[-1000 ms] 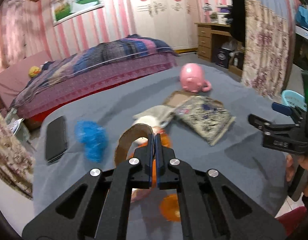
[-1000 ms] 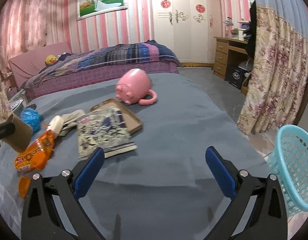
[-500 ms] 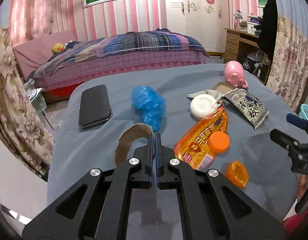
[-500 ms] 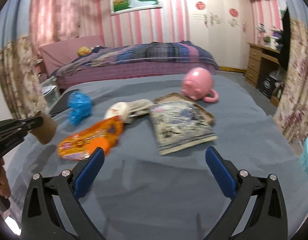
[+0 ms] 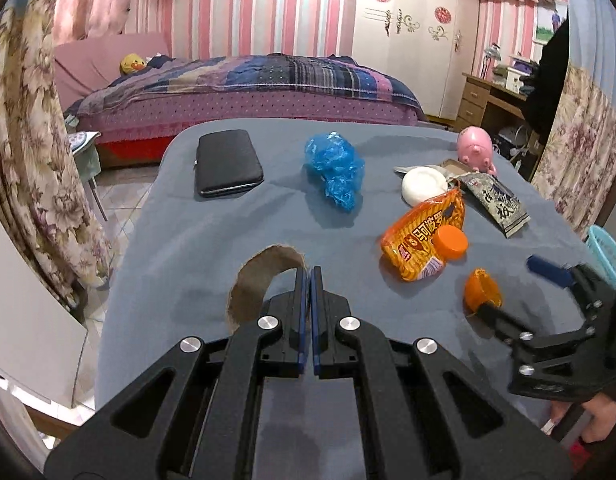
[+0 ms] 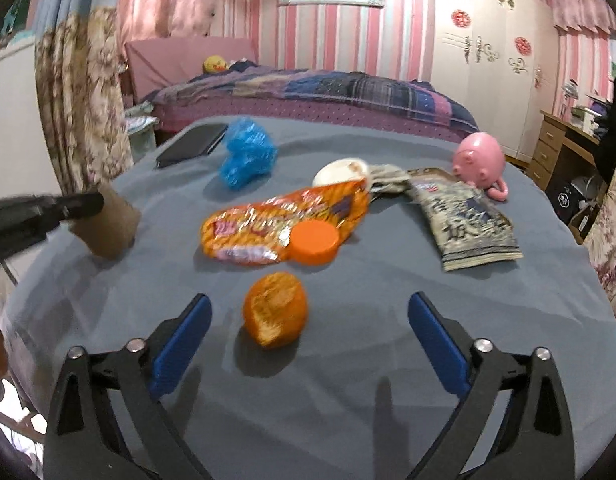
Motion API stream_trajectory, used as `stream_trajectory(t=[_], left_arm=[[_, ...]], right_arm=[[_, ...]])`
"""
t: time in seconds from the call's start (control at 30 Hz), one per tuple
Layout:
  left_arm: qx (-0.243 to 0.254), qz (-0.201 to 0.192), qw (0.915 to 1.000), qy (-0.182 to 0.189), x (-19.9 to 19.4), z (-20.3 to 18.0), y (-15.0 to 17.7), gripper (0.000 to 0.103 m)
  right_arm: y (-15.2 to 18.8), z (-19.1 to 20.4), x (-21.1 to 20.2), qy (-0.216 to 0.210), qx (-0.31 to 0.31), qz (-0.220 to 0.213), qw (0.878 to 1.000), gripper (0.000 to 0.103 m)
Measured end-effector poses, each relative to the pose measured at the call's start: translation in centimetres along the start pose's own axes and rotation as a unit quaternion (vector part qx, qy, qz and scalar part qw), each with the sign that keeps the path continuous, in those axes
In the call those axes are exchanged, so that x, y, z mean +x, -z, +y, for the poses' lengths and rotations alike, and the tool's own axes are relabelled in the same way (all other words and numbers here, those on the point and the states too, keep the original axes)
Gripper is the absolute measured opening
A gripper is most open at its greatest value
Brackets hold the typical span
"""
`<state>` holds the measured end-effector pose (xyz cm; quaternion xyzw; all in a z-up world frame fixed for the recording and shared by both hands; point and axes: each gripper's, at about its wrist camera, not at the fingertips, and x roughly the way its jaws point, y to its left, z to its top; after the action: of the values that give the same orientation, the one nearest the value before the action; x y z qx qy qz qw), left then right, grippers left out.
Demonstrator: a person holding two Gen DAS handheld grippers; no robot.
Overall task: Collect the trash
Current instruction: 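Grasp the orange peel with the right tool while the left tool holds the cardboard tube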
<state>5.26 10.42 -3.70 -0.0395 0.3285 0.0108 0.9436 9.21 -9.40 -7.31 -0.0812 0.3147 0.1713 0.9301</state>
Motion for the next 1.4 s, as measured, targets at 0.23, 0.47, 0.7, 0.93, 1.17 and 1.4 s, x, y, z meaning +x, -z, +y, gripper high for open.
stream_trajectory(t=[0.23, 0.47, 0.7, 0.93, 1.17, 1.4], left_arm=[[0.003, -0.006, 1.0, -0.003, -0.5, -0.1, -0.4, 0.0], [0.011, -0.01, 0.9999, 0.0, -0.5, -1.5, -1.3, 0.0], [0.023, -0.016, 0.9996, 0.003, -0.2, -3.9, -2.4, 0.0], [0.032, -0.012, 0.9994, -0.007, -0.4, -4.3, -2.1, 0.0], [0.022, -0.009, 0.9996, -0.015, -0.9, -3.0, -1.1, 0.0], [0.01, -0.005, 0.9997, -0.02, -0.7, -2.2, -1.0, 0.0]], right_arm=[[0.2, 0.1, 0.5, -0.028, -0.003, 0.011, 1.0, 0.038], [-0.7, -1.8, -0.7, -0.029, 0.006, -0.01, 1.0, 0.021], [-0.8, -5.6, -1.1, -0.024, 0.045, -0.009, 0.999, 0.019], [-0.5, -5.5, -1.3, -0.049, 0.061, -0.021, 0.997, 0.068], [-0.2, -1.8, 0.2, -0.07, 0.018, 0.001, 0.997, 0.068], [0.1, -1.0, 0.9, -0.078, -0.001, 0.015, 0.997, 0.032]])
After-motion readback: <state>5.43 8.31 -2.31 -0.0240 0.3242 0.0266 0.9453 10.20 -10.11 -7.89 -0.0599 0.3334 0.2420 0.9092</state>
